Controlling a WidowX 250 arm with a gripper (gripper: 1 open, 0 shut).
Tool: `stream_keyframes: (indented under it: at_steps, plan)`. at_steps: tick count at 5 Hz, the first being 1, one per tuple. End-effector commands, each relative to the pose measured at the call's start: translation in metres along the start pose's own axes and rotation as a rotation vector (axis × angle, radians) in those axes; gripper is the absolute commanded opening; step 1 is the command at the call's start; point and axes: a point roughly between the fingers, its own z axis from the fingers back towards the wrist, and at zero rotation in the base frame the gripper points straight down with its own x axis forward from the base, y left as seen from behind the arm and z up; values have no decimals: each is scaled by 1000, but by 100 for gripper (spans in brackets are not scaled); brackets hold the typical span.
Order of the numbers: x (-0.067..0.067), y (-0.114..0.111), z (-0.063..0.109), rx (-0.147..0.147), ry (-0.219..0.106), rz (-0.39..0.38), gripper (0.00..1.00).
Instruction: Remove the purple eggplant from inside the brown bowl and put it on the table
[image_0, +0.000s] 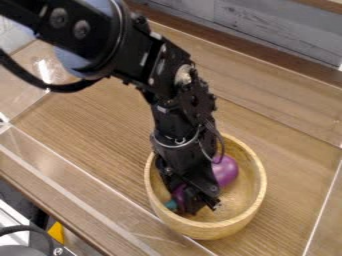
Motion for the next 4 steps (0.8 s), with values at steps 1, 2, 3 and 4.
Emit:
stream_keyframes:
  at_steps: [1,2,3,4]
  plan:
    - [14,7,11,-2,-34,5,0]
    - [14,6,24,-3,-37,38,0]
    - [14,6,37,-1,-44,74,0]
    - [12,9,49,-4,-46,64,0]
